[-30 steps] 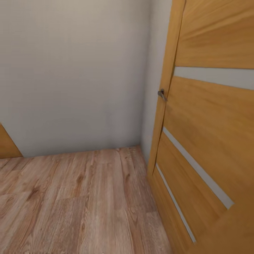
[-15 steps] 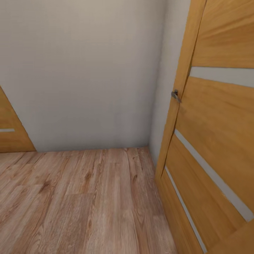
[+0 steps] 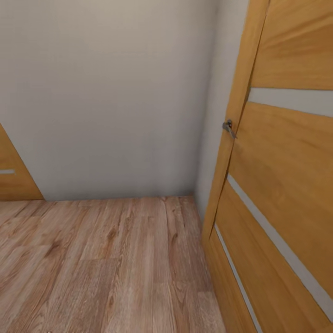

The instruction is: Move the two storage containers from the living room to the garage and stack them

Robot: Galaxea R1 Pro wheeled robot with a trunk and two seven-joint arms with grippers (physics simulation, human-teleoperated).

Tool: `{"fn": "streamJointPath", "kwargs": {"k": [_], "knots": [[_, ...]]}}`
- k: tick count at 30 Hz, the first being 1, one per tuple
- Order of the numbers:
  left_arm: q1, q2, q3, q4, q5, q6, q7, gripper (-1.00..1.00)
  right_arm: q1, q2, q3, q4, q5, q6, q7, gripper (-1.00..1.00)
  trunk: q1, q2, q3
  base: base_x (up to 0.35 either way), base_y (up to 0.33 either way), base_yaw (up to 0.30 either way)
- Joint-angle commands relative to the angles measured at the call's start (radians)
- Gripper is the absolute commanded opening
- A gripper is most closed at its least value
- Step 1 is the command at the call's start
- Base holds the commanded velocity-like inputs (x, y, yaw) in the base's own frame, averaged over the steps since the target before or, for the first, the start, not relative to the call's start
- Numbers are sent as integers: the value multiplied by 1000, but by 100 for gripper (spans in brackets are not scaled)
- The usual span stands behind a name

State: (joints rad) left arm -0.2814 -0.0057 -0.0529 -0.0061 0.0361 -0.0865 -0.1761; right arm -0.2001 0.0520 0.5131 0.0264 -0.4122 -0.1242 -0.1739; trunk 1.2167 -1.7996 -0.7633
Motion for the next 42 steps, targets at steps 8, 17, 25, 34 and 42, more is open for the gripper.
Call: {"fn": "streamJointPath", "kwargs": {"k": [8,17,25,34,42], "knots": [[-1,0,-5,1,4,-4,-2,100,-1,1,8,3,-7,-6,-1,100,0,0,-4,6,-2,237],[-1,0,-5,1,4,-3,-2,100,-1,0,8,3,-7,-6,-1,100,0,0,-7,18,2,189],[-1,0,-5,1,4,-3,-2,100,-1,1,8,3,-7,-6,0,100,0,0,-8,253,54,14],[-1,0,-5,1,4,-3,-2,100,-1,1,8,3,-7,-6,0,100,0,0,-8,318,3,0],[-1,-1,-5,1,4,-4,-2,100,-1,1,9,3,-7,-6,0,100,0,0,-8,222,0,0]]}}
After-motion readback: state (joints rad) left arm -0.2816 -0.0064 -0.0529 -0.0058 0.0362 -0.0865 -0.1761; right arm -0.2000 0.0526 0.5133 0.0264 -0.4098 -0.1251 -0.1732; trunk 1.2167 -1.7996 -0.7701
